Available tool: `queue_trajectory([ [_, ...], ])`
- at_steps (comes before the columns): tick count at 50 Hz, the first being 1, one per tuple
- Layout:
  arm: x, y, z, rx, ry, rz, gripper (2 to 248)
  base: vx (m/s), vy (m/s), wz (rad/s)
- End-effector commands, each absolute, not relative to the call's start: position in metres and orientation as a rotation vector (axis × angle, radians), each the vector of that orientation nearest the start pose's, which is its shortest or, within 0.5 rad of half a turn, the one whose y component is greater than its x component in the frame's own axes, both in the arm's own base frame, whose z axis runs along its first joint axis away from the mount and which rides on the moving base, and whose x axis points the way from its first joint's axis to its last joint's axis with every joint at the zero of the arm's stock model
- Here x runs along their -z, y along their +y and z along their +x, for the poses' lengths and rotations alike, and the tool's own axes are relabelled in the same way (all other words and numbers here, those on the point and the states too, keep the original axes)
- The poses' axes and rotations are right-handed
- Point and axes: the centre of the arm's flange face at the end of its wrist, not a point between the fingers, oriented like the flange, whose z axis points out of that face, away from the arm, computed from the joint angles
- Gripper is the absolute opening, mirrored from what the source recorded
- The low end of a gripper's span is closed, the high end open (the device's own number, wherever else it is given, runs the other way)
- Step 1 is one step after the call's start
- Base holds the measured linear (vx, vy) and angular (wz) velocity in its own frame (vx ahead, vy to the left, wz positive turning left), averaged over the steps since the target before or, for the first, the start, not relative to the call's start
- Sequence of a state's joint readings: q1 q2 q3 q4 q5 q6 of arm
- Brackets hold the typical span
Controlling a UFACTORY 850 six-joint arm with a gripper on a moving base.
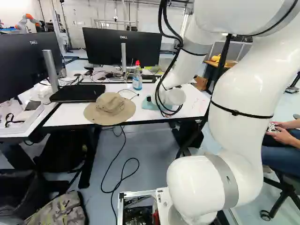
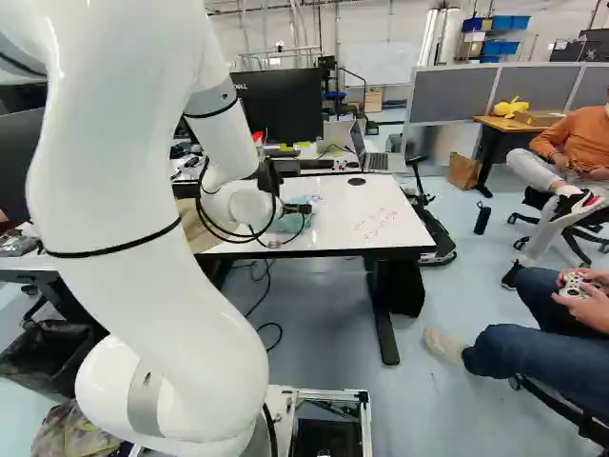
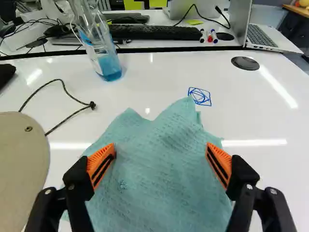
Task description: Clean the table with the green towel
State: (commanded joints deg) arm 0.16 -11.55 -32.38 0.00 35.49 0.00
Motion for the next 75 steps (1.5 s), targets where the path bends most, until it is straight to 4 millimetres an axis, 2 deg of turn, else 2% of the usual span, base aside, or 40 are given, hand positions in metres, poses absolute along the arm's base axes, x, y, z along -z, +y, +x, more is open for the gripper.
queue_trajectory([
  [22, -0.351, 0.002, 0.446, 1.47, -0.005, -2.775, 247, 0.0, 0.0, 0.0],
  [23, -0.351, 0.002, 0.446, 1.47, -0.005, -2.775, 231, 0.0, 0.0, 0.0],
  [27, -0.351, 0.002, 0.446, 1.47, -0.005, -2.775, 231, 0.0, 0.0, 0.0],
  [28, -0.351, 0.002, 0.446, 1.47, -0.005, -2.775, 194, 0.0, 0.0, 0.0],
  [33, -0.351, 0.002, 0.446, 1.47, -0.005, -2.775, 194, 0.0, 0.0, 0.0],
  [34, -0.351, 0.002, 0.446, 1.47, -0.005, -2.775, 156, 0.0, 0.0, 0.0],
  [38, -0.351, 0.002, 0.446, 1.47, -0.005, -2.775, 156, 0.0, 0.0, 0.0],
  [39, -0.351, 0.002, 0.446, 1.47, -0.005, -2.775, 120, 0.0, 0.0, 0.0],
  [43, -0.351, 0.002, 0.446, 1.47, -0.005, -2.775, 120, 0.0, 0.0, 0.0],
  [44, -0.351, 0.002, 0.446, 1.47, -0.005, -2.775, 84, 0.0, 0.0, 0.0],
  [48, -0.351, 0.002, 0.446, 1.47, -0.005, -2.775, 84, 0.0, 0.0, 0.0],
  [49, -0.351, 0.002, 0.446, 1.47, -0.005, -2.775, 55, 0.0, 0.0, 0.0],
  [54, -0.351, 0.002, 0.446, 1.47, -0.005, -2.775, 55, 0.0, 0.0, 0.0],
  [55, -0.351, 0.002, 0.446, 1.47, -0.005, -2.775, 47, 0.0, 0.0, 0.0],
  [65, -0.355, 0.001, 0.446, 1.483, -0.004, -2.768, 47, 0.0, 0.0, 0.0],
  [75, -0.364, -0.005, 0.457, 1.522, 0.014, -2.754, 47, 0.0, 0.0, 0.0],
])
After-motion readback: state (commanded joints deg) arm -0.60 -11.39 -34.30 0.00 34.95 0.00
